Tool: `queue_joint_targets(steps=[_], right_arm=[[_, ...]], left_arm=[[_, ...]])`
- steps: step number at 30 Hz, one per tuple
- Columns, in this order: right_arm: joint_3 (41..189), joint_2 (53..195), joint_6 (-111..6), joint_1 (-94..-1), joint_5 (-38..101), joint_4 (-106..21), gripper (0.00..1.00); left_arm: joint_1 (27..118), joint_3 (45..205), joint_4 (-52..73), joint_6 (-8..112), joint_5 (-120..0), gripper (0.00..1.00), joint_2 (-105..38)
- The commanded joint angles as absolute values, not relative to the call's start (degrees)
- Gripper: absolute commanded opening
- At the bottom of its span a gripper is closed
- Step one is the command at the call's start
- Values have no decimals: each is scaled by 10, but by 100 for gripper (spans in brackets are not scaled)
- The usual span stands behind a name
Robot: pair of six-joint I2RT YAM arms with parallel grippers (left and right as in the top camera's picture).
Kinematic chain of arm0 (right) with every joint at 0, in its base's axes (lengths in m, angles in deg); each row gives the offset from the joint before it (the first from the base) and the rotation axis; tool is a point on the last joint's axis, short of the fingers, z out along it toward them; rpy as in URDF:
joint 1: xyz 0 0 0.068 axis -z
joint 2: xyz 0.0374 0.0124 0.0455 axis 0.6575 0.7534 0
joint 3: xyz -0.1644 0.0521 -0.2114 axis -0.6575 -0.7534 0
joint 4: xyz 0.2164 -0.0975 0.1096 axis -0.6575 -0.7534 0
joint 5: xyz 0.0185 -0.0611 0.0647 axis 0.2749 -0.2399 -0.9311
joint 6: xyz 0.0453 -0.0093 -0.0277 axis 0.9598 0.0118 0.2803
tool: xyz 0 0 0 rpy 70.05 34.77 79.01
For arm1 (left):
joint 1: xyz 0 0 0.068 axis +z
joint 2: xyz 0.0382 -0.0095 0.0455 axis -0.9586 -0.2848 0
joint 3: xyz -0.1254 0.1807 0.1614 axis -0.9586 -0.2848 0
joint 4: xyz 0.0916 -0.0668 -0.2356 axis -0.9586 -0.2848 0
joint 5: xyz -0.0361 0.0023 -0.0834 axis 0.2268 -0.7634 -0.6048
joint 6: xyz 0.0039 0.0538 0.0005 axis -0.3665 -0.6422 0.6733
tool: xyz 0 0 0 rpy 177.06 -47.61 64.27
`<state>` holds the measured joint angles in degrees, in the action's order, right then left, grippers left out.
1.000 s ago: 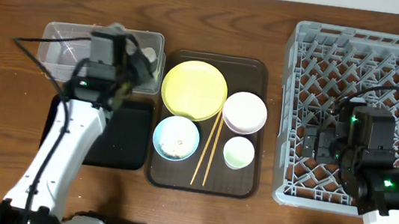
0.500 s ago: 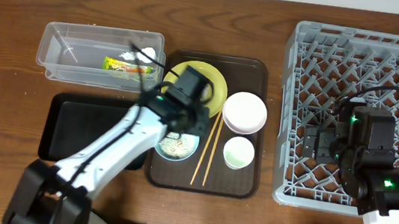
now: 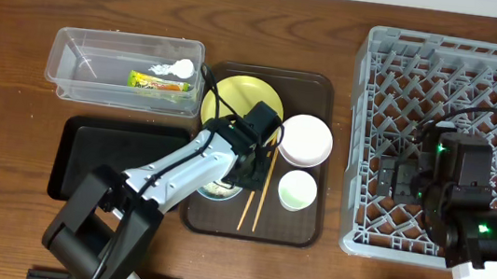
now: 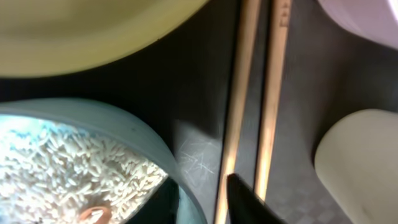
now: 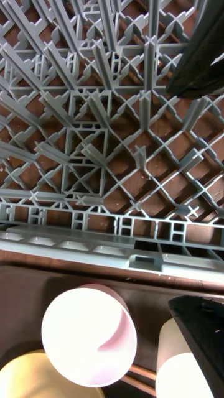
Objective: Sort waste into correct bins and load items into the dishwasher rack
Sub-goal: 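Grasp the rim of the blue rice bowl with the left gripper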
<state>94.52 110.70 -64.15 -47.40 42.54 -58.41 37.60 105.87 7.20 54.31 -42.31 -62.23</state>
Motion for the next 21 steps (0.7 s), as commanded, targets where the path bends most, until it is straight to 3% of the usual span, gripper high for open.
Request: queue_joint_targets(steps=[1, 4, 15, 21], right_arm=[[955, 1105, -634, -471, 423, -586, 99], [955, 1105, -634, -471, 423, -586, 99], [955, 1105, -634, -471, 423, -591, 99], [955, 1105, -634, -471, 423, -591, 99]], left_arm=[[375, 1054, 69, 535, -415, 14, -623], [375, 1054, 69, 535, -415, 6, -621], [385, 1110, 14, 534, -415, 6, -504], [453, 1111, -15, 510, -420, 6, -424]])
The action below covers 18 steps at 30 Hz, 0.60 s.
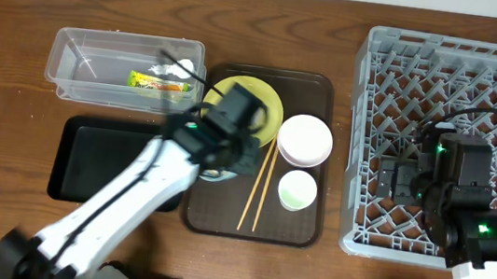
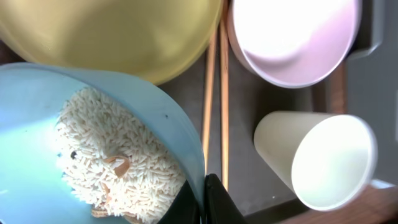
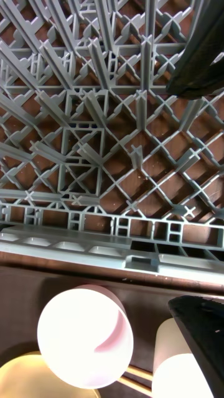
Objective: Sort waste into correct bins and load items into the dishwasher rack
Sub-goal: 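Grasp the rim of the blue rice bowl with the left gripper, then tip the blue bowl over the black tray to pour out the rice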
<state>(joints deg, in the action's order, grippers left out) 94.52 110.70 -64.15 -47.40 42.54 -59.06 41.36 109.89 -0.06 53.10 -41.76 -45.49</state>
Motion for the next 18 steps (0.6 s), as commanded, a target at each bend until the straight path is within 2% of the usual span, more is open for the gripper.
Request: queue_joint_targets(steps=[1, 5, 18], right_arm=[[955, 1105, -634, -471, 423, -591, 99], [955, 1105, -634, -471, 423, -591, 99], [955, 1105, -634, -471, 423, -591, 99]], left_arm=[[471, 1111, -22, 509, -422, 6, -416], [557, 1109, -51, 478, -469, 6, -407], [839, 1013, -47, 257, -893, 6, -446]])
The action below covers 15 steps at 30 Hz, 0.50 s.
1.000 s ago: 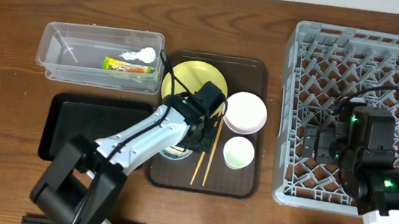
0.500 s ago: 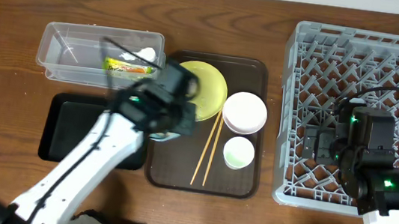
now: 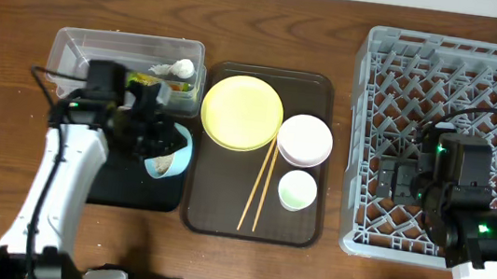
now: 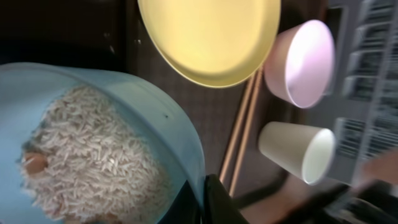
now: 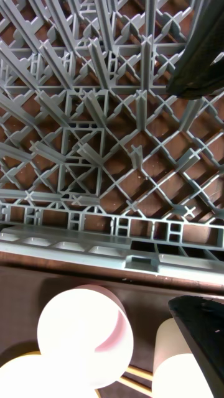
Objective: Sort waste into correct bins and load items into the dishwasher rack
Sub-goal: 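Tip the blue bowl over the black tray to pour out the rice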
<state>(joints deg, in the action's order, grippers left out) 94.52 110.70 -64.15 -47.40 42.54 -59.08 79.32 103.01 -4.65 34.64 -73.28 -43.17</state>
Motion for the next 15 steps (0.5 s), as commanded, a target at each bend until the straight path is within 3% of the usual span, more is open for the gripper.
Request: queue_joint_targets(steps=[1, 15], right_arm=[[955, 1105, -634, -471, 423, -591, 99], [955, 1105, -634, -471, 423, -592, 99]], left_arm=[[861, 1005, -47, 241, -929, 6, -456], [1034, 974, -50, 212, -1209, 6, -619]])
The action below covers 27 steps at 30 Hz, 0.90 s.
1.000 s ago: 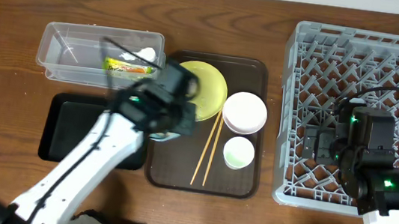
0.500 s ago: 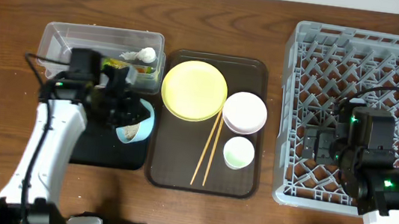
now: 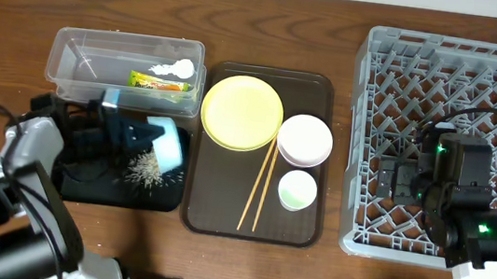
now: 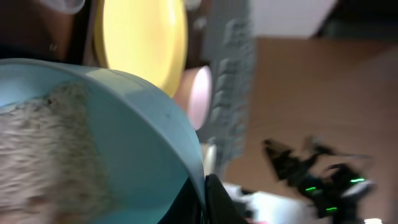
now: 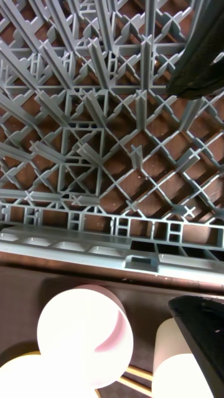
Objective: Sort waste into correct bins and load items into the dishwasher rack
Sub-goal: 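Tip the blue bowl over the black tray to pour out the rice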
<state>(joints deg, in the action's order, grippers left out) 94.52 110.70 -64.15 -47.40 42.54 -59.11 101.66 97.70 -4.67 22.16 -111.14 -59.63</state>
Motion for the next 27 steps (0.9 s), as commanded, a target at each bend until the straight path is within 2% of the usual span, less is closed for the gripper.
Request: queue_joint_targets(steps=[1, 13, 27], right_arm=[[955, 1105, -634, -471, 423, -592, 99], [955, 1105, -634, -471, 423, -594, 99], [955, 1105, -634, -471, 423, -596, 99]], left_arm=[[1039, 974, -51, 218, -1217, 6, -627], [1073, 974, -51, 340, -1224, 6, -652], [1073, 974, -79, 341, -1224, 6, -652]])
